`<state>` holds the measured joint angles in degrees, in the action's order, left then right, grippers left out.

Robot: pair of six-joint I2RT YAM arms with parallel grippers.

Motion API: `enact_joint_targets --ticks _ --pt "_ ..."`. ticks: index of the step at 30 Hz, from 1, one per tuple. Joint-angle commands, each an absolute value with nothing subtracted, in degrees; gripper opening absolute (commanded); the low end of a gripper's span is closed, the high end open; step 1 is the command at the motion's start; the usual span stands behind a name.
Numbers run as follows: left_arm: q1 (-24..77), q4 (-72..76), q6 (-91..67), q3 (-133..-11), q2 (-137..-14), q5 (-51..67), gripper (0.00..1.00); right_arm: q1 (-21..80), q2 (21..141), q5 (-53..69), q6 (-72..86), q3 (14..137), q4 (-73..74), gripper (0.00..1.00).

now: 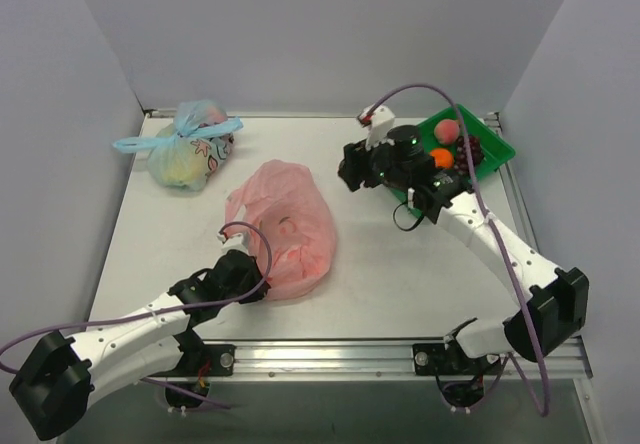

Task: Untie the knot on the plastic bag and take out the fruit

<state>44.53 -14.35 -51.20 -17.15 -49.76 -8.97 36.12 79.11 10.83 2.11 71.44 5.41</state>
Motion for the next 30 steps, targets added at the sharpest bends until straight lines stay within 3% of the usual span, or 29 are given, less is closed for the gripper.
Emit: enact_joint_targets --ticks 1,8,15,18,19,21,22,24,27,30 --pt "44.7 -12.1 -49.8 -17.8 -49.9 -9.0 0.22 26.3 78.7 7.1 4.2 71.5 4.8 0.2" --pt "44.6 -11.4 -48.5 -17.8 -51.1 -8.2 0.22 9.7 88.7 2.2 15.5 78.9 1.9 0.24" --pt "44.7 -8.8 -48.2 -16.9 -51.1 -6.4 0.22 3.1 105.2 0.2 17.3 92.1 1.8 0.32" --pt "44.7 -8.3 -48.0 -16.4 -50.5 -6.1 0.22 2.0 110.7 -1.4 17.4 96.9 2.2 0.42" --pt "44.7 -7.8 -47.9 -16.3 -50.4 -5.8 0.22 1.9 113.1 -1.6 17.4 98.1 2.5 0.53" --pt "44.7 -7.5 -47.5 -16.3 -50.2 -5.5 0.22 1.6 115.0 -2.0 17.9 100.9 4.2 0.64" --pt "44.7 -7.2 -47.3 -16.4 -50.2 -5.1 0.22 1.6 116.3 -2.2 18.1 101.5 4.7 0.8" --pt "44.7 -7.0 -46.8 -16.8 -50.3 -4.8 0.22 1.6 116.6 -2.3 18.4 101.9 5.7 0.93" --pt "44.7 -6.9 -45.7 -17.8 -50.5 -4.0 0.22 1.5 114.5 -2.9 19.2 100.1 6.1 1.0" --pt "44.8 -7.6 -44.3 -19.8 -51.0 -2.6 0.22 1.8 109.5 -2.2 19.8 95.9 6.4 1.0"
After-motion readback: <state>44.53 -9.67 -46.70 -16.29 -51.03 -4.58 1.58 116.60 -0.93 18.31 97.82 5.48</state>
